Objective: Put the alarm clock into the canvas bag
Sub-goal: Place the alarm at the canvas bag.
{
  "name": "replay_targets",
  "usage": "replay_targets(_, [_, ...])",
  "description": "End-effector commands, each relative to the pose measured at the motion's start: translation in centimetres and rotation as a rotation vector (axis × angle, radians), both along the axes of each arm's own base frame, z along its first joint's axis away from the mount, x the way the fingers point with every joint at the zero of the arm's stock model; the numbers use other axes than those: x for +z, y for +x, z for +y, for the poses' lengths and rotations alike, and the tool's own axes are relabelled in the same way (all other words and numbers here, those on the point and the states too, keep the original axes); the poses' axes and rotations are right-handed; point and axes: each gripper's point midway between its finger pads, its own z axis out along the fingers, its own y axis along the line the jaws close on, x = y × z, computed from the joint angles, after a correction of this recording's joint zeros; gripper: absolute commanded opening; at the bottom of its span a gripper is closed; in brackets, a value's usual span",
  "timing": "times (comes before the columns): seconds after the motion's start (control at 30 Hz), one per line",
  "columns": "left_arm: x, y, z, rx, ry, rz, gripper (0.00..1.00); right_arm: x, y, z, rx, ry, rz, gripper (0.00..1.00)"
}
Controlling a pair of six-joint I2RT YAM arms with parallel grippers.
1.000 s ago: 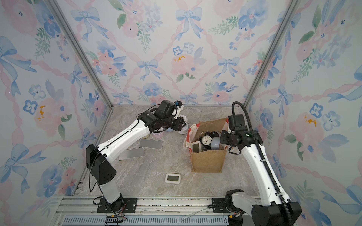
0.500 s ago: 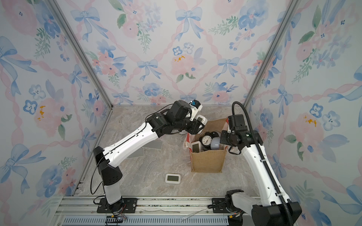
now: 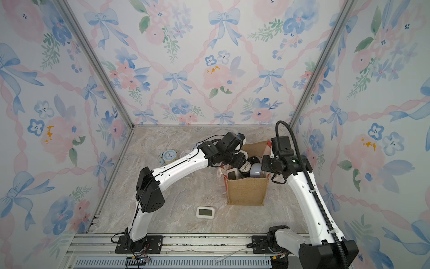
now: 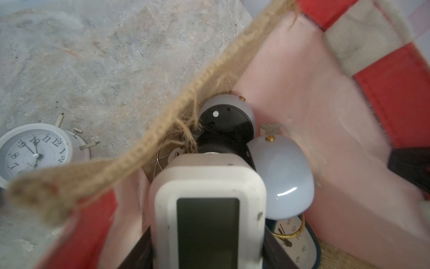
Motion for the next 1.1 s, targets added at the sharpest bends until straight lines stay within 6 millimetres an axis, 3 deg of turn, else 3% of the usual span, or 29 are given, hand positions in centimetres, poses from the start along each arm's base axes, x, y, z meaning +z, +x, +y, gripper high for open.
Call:
replay_targets(0.0, [-1.4,1.2,0.3,0.085,0.036,-0.012,0.46,1.3,0.5,0.1,0.001,0.008,-0.057,0.00])
replay_targets(0.27, [-5.2,1.0,-0.4,0.079,0.084,0.035,0.51,0.9,0.4,0.1,0.004,0.002,-0.049,0.00])
replay_targets(0.5, [-6.3,0.5,-1.1,0.043,0.083,0.067,0.63,0.7,0.5,0.1,0.004,0.006,-0.048,0.00])
replay_targets(0.67, [-5.6,0.3,-1.3,0.034,0.070,0.065,0.75,0.6,0.4,0.1,0.005,0.004,-0.047,0.01])
replay_targets(0.77, [-4.8,0.1,-1.3,0.026,0.057,0.058,0.75,0.6,0.4,0.1,0.005,0.006,-0.048,0.00])
replay_targets(1.07, [0.6,-0.7,-1.0,-0.003,-0.016,-0.005,0.74,0.5,0.4,0.0,0.004,0.004,-0.048,0.00])
